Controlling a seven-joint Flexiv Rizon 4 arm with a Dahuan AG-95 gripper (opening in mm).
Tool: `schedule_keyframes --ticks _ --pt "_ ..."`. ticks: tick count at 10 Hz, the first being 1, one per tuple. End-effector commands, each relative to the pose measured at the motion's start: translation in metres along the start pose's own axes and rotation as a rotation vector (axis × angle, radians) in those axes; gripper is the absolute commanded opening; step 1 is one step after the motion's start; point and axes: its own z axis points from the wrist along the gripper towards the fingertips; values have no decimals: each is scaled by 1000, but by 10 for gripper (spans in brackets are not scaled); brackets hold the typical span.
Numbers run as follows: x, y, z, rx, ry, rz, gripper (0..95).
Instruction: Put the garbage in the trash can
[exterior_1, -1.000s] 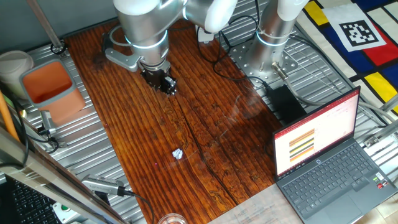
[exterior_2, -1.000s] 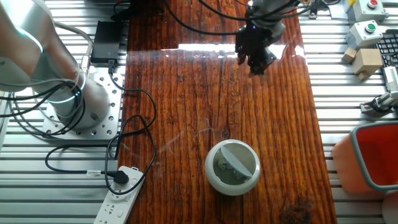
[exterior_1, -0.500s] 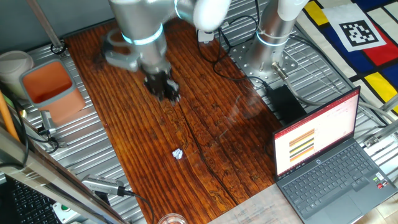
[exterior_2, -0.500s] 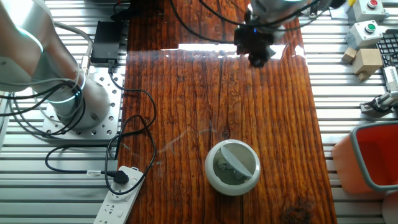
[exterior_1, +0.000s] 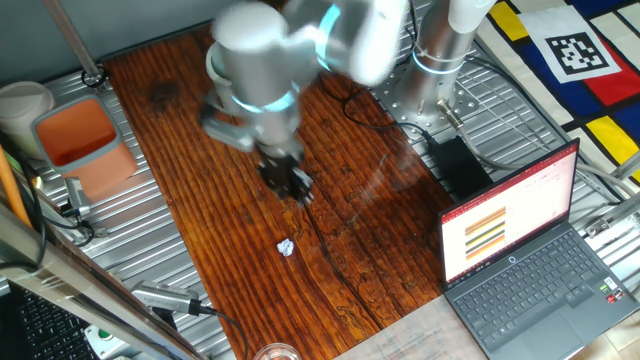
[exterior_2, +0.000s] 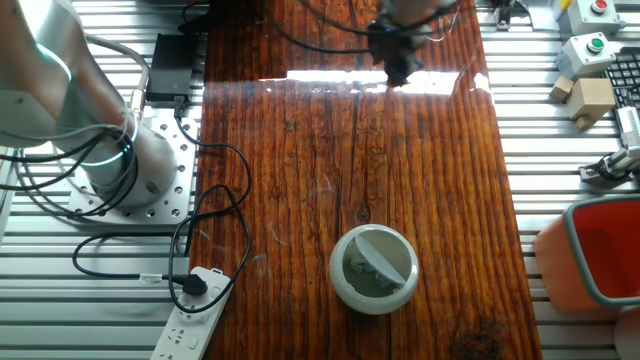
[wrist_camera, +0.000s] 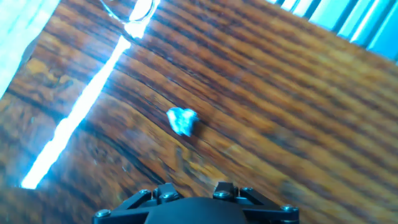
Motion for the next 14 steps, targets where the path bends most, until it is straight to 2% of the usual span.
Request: schedule_keyframes --ticks 1,5,6,7,8,11,14 --pt "-4 13 20 69 36 -13 380" --pt "-4 13 19 65 40 -47 380" --pt "-4 13 19 58 54 -45 380" --pt "-4 13 19 58 104 -35 380" --pt "-4 13 19 56 115 -37 380" --pt "-4 13 19 56 95 -13 380" --pt "-4 13 19 62 100 -6 380"
